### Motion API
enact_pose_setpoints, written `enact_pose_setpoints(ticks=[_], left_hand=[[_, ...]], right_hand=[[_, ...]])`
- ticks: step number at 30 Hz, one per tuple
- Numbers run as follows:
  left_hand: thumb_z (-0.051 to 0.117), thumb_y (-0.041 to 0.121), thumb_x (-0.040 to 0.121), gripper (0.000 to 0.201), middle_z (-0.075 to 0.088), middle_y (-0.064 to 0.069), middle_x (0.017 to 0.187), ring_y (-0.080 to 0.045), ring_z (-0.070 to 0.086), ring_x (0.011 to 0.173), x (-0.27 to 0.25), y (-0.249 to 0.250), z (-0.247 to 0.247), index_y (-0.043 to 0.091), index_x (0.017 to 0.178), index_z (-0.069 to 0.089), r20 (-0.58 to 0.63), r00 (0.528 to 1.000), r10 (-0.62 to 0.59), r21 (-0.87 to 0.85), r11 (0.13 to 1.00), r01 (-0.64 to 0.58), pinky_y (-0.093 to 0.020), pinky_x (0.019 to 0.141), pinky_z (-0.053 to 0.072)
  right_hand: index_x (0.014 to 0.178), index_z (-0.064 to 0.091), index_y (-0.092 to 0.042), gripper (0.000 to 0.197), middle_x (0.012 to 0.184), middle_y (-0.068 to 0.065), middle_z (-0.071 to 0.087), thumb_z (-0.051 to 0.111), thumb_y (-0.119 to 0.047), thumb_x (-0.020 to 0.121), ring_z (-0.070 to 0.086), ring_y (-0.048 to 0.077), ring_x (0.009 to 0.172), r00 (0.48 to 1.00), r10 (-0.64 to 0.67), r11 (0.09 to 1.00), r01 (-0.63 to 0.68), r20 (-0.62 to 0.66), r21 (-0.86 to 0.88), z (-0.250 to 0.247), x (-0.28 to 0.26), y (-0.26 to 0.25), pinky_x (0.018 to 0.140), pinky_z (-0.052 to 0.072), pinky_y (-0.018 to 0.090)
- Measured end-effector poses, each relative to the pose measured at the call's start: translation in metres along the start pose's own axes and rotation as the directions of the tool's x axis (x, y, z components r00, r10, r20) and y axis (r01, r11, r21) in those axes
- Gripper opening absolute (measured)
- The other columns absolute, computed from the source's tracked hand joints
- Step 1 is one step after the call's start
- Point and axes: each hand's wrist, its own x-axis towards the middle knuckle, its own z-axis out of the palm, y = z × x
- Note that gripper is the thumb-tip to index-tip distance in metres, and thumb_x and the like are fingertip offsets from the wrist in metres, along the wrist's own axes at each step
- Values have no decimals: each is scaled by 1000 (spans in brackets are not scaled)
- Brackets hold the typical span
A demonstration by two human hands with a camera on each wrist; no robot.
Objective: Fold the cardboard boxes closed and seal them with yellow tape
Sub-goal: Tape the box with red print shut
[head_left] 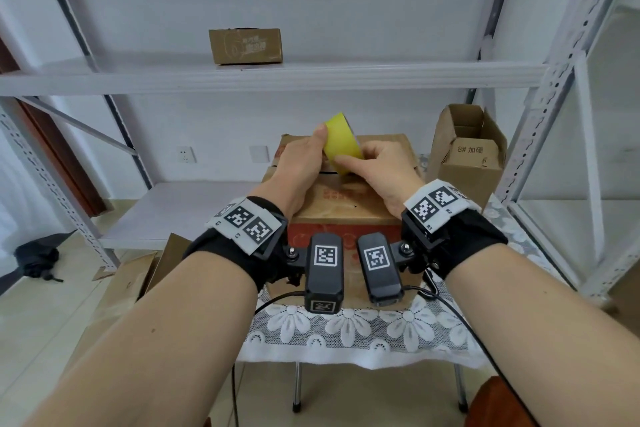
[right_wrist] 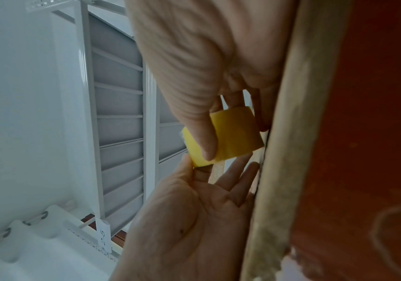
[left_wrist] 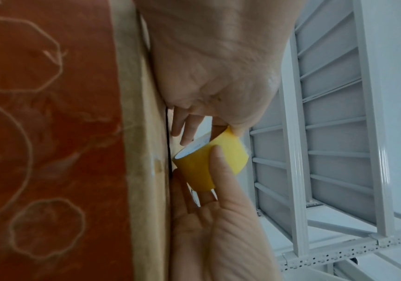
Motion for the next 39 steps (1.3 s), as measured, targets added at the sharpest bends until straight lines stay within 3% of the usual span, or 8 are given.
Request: enact_pose_setpoints(ticks=[6, 12, 16, 19, 24, 28, 34, 39], left_hand=[[37, 62, 94, 61, 69, -13, 108, -31, 64, 101, 2, 2, 2, 9, 102, 66, -19, 999, -51, -30, 998, 50, -47, 99, 48], [43, 53, 97, 50, 71, -9, 110, -26, 65, 106, -2, -2, -3, 12, 106, 69, 85, 996, -15, -50, 999, 19, -46, 102, 46], [47, 41, 100, 44, 72, -11, 111, -17, 68, 98, -14, 2, -9, 5, 115, 69, 250, 967, 54, -62, 997, -40, -27, 88, 52], [55, 28, 98, 32, 73, -9, 110, -20, 68, 103, -19, 2, -12, 5, 115, 69, 353, 930, 100, -68, 994, -82, -32, 94, 51], [70, 7, 86, 27, 73, -12, 106, -21, 70, 94, -20, -1, -9, 4, 113, 68, 358, 926, 120, -42, 993, -113, -27, 80, 58], [67, 22, 90, 24, 74, -11, 104, -24, 69, 101, -18, -1, -9, 3, 105, 70, 334, 933, 132, -32, 991, -129, -33, 93, 53], [51, 41, 99, 36, 74, 3, 96, -2, 67, 81, -19, 4, -7, 12, 105, 72, 277, 955, 105, -71, 994, -89, -18, 74, 49], [51, 47, 97, 48, 73, -11, 106, -25, 68, 103, -17, 5, -8, 6, 111, 72, 216, 976, 10, -122, 992, 17, -39, 93, 54]], right_hand=[[86, 65, 7, 35, 91, 26, 69, 84, -16, 69, 63, 22, 74, 999, 7, 1000, -6, 36, -26, -1, -1, 2, 83, 53, 46], [59, 54, -17, 39, 66, 0, 58, 73, -44, 79, 56, 16, 69, 997, 73, 995, -71, -24, 72, 0, 2, -1, 66, 45, 30], [62, 45, -21, 50, 72, 5, 50, 69, -64, 65, 50, 19, 70, 992, 109, 988, -101, -68, 115, 2, 4, -3, 68, 39, 33], [61, 40, -23, 48, 73, 6, 44, 68, -60, 72, 44, 17, 68, 990, 106, 988, -94, -95, 120, 1, 3, -2, 66, 34, 30], [82, 65, -10, 76, 88, 21, 69, 61, -80, 53, 61, 25, 74, 988, 120, 989, -111, -99, 96, 3, 8, 0, 85, 52, 47], [86, 65, -11, 78, 78, 8, 58, 58, -80, 49, 54, 20, 73, 989, 98, 989, -84, -112, 124, 2, 11, 2, 81, 50, 43], [96, 69, -5, 69, 106, 16, 70, 62, -66, 66, 64, 32, 103, 994, 104, 984, -96, -45, 147, 3, 5, -3, 100, 46, 49], [80, 74, -11, 41, 96, 11, 73, 64, -49, 68, 68, 28, 97, 998, 67, 992, -69, 18, 104, 2, 2, -1, 96, 50, 48]])
